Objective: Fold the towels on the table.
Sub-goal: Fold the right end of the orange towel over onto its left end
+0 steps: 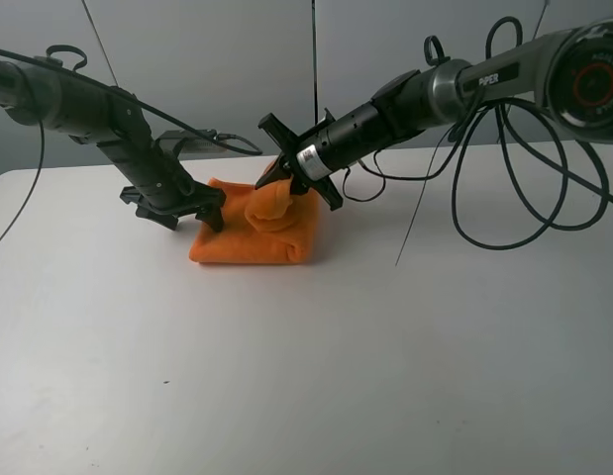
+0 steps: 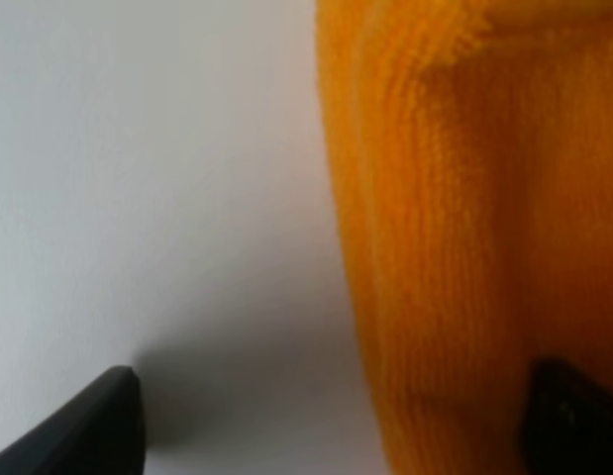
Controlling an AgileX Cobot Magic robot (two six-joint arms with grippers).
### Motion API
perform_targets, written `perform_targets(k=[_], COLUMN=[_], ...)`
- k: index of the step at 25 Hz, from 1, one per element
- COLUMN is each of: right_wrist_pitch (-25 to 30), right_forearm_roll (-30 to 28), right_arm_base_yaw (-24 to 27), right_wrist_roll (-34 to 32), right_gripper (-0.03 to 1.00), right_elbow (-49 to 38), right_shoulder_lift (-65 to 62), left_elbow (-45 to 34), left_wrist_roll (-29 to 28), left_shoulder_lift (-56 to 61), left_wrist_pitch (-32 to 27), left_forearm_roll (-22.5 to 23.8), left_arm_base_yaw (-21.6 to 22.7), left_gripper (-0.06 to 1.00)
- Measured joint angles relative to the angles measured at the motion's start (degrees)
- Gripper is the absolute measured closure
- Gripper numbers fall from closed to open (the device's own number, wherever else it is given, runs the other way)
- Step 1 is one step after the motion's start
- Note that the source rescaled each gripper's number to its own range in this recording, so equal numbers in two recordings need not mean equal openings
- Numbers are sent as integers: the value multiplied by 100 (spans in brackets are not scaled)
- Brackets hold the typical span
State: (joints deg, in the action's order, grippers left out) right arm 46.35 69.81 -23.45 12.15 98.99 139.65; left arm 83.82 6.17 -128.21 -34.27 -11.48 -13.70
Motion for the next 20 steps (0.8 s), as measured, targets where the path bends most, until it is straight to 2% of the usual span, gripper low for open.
perform_targets(k=[6, 11, 15, 17, 19, 20], right_wrist_pitch=[-39, -62, -46, 25, 184, 299], right_forearm_roll=[101, 128, 138, 263, 497, 680], right_arm_base_yaw=[-45, -45, -45, -45, -45, -45], right_wrist_roll=[114, 203, 226, 314, 518, 656], right_gripper=[92, 92, 90, 78, 54, 38], right_elbow=[0, 0, 0, 0, 0, 0], right_shoulder_lift=[106, 106, 106, 106, 106, 106], left_elbow=[0, 15, 39, 47, 47, 47], left_wrist_roll=[0, 0, 0, 0, 0, -11], left_shoulder_lift=[24, 323, 804, 1033, 1277, 1419], left_wrist_pitch=[13, -492, -653, -735, -859, -904], left_forearm_roll=[-4, 20, 103, 115, 115, 115], left_arm_base_yaw=[22, 253, 475, 605, 720, 776], left_gripper=[-4, -4, -4, -4, -4, -4])
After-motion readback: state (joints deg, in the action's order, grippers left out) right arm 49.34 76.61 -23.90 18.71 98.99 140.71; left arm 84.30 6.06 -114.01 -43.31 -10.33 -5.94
